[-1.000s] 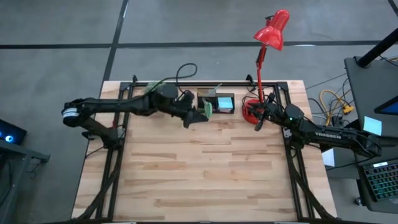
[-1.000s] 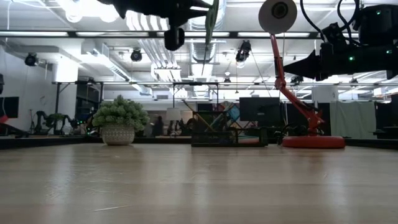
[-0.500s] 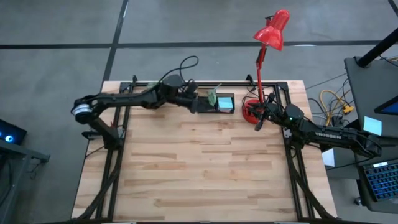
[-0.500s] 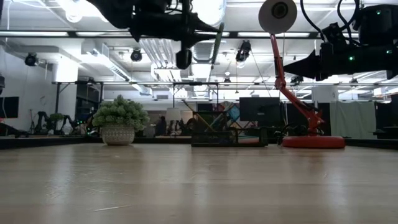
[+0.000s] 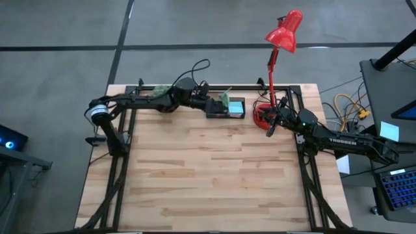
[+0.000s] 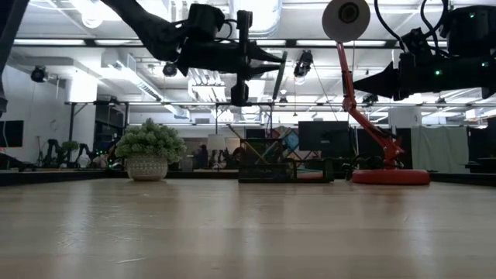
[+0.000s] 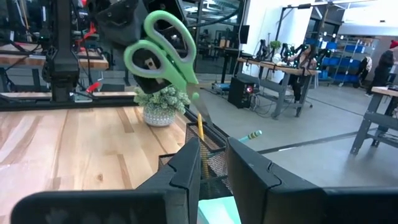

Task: Pick and place office supplies into organizer
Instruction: Put the green scissors into the desk organizer

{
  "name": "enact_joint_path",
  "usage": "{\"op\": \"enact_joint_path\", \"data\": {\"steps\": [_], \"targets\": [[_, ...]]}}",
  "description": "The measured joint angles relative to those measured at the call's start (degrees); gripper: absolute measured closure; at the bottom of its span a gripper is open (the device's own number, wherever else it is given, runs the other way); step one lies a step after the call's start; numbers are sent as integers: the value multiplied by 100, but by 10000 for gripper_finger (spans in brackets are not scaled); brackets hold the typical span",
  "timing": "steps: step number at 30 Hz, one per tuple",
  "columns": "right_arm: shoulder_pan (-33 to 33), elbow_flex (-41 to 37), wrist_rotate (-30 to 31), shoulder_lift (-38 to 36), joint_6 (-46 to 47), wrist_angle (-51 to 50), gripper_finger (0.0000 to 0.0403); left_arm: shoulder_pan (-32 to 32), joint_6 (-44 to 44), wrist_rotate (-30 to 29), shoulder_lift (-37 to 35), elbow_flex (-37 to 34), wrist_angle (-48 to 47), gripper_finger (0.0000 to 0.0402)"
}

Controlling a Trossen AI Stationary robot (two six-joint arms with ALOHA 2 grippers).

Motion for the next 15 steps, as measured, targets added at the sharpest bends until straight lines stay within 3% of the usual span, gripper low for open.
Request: {"op": "enact_joint_path", "data": {"steps": [15], "targets": [[0, 0, 0, 0, -1, -4, 335, 461, -549, -143, 18, -48, -40, 397]]}}
